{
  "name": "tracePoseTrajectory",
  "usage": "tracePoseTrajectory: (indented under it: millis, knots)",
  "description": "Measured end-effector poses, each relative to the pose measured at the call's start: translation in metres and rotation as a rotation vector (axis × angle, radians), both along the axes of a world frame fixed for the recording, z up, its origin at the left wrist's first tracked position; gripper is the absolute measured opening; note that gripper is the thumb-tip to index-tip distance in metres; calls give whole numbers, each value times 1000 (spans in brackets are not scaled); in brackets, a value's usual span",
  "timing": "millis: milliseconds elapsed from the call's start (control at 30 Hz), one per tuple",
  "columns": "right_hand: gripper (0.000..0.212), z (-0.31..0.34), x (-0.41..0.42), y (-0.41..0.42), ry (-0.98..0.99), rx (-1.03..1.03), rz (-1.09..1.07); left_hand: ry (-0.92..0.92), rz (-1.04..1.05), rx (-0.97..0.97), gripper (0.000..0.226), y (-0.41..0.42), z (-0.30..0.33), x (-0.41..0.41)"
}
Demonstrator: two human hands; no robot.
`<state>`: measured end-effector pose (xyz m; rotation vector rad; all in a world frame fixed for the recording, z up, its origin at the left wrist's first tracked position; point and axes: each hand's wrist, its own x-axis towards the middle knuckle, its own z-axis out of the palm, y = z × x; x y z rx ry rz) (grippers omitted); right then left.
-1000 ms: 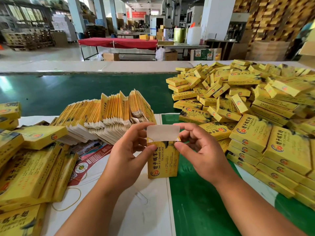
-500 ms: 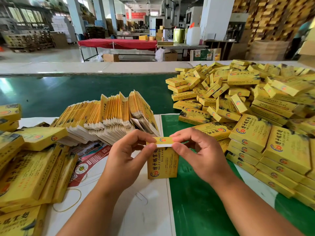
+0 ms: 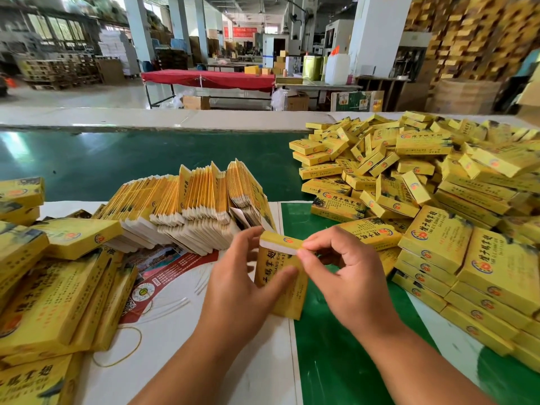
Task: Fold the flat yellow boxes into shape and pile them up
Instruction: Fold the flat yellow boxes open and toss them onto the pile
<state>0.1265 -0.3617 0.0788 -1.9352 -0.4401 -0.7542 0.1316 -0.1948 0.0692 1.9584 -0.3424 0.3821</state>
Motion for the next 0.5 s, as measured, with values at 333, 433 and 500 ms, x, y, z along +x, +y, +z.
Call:
tracePoseTrajectory:
  millis: [333, 433, 500]
  knots:
    - [14, 10, -8, 15, -12, 60, -16, -142, 101, 207, 59, -14, -5, -9]
    - [9, 11, -11, 11, -40, 112, -10, -166, 95, 243, 70, -14, -3, -11]
    - [7, 12, -12, 8, -38, 122, -23, -168, 72, 255, 76, -14, -3, -13]
